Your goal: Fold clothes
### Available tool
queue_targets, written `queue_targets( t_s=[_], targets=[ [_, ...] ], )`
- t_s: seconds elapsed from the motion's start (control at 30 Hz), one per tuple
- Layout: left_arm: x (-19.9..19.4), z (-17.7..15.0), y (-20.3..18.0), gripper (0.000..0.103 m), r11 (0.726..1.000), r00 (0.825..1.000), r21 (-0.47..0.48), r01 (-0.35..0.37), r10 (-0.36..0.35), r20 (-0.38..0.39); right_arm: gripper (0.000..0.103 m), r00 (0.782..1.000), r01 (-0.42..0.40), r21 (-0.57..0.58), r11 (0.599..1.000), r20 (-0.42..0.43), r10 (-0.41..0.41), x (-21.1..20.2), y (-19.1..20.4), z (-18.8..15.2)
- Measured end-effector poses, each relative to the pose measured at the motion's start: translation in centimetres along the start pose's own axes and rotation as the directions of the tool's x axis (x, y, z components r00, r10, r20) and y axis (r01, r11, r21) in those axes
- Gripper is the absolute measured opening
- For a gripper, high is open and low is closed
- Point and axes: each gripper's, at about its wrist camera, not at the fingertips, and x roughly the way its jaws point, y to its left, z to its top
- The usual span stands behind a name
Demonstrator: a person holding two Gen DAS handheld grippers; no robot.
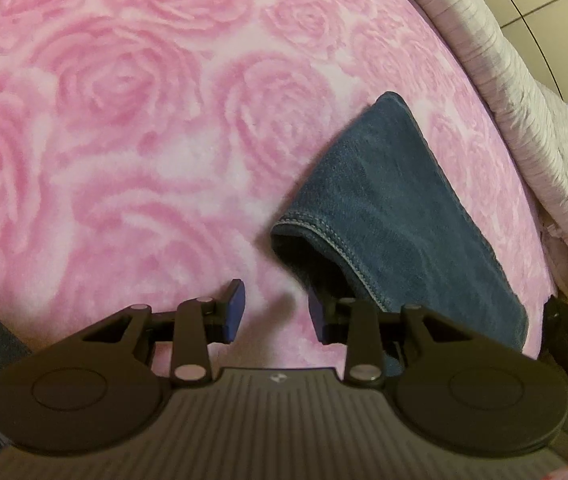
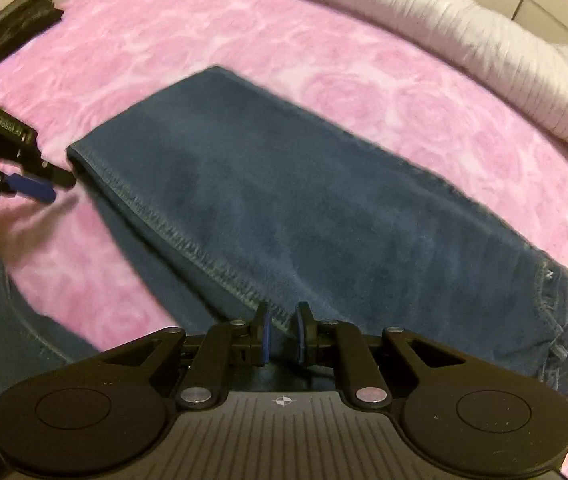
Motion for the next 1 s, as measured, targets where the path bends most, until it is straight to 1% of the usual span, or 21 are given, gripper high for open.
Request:
queue_targets(
  t_s=[0.07, 0.13, 0.17, 0.23, 0.3, 0.4, 0.5, 0.57, 0.7, 0.77, 0.8, 0.87, 1.0],
  targets=[
    [-0.3, -0.2, 0.1, 0.029, 1.000, 1.000, -0.005, 0.000, 0.000, 0.005, 0.010, 1.000, 0.006, -0.048, 0.999, -0.005, -0.006, -0.3, 0.1, -0.1],
    [-0.4, -0.4, 0.2, 0.029, 1.000, 1.000, -0.018, 0.000, 0.000, 0.009, 0.010, 0.999, -0.025, -0.034, 0.999, -0.021, 0.024, -0.4, 0.0, -0.6],
    [-0.5, -0.5, 0.3, 0.029, 1.000, 1.000, -0.021, -0.001, 0.001, 0.011, 0.010, 1.000, -0.019, -0.054, 0.998, -0.018, 0.018, -0.5, 0.2, -0.8],
    [-0.5, -0.8, 0.3, 0.029, 1.000, 1.000, -0.023, -0.004, 0.004, 0.013, 0.011, 0.999, 0.039, -0.140, 0.989, 0.012, -0.038, -0.7, 1.0, -1.3],
    [-0.5, -0.9, 0.4, 0.029, 1.000, 1.000, -0.021, -0.004, 0.004, 0.013, 0.011, 0.997, 0.079, -0.245, 0.966, 0.027, -0.075, -0.4, 1.9, -1.7],
    [-0.6, -1.0, 0.3, 0.029, 1.000, 1.000, -0.012, -0.006, 0.006, 0.015, 0.011, 0.996, 0.082, -0.390, 0.917, 0.009, -0.086, 0.4, 3.3, -2.5],
    [-0.6, -1.3, 0.2, 0.029, 1.000, 1.000, -0.013, -0.001, 0.002, 0.022, 0.011, 0.997, 0.069, -0.439, 0.896, 0.013, -0.070, 0.5, 4.0, -2.9],
    [-0.4, -1.4, 0.3, 0.029, 1.000, 1.000, -0.031, 0.003, -0.002, 0.022, 0.011, 0.996, 0.088, -0.465, 0.881, 0.029, -0.084, 0.8, 4.4, -3.2],
    [-0.1, -1.5, 0.8, 0.031, 0.993, 0.999, -0.109, 0.034, -0.030, 0.036, 0.011, 0.983, 0.185, -0.507, 0.842, 0.085, -0.165, 2.1, 5.1, -3.5],
    [0.2, -1.5, 1.1, 0.032, 0.985, 0.998, -0.163, 0.052, -0.044, 0.050, 0.011, 0.981, 0.194, -0.501, 0.843, 0.077, -0.179, 2.6, 5.1, -3.2],
    [0.3, -1.5, 1.3, 0.035, 0.979, 0.997, -0.191, 0.067, -0.056, 0.062, 0.011, 0.981, 0.195, -0.491, 0.849, 0.077, -0.181, 2.6, 5.0, -3.1],
    [0.5, -1.6, 1.3, 0.038, 0.969, 0.993, -0.228, 0.095, -0.078, 0.083, 0.012, 0.980, 0.196, -0.468, 0.862, 0.080, -0.179, 2.4, 4.6, -2.9],
    [1.3, -1.2, 0.7, 0.039, 0.961, 0.990, -0.252, 0.118, -0.094, 0.105, 0.012, 0.981, 0.195, -0.430, 0.881, 0.081, -0.177, 2.0, 4.0, -2.7]
  ],
)
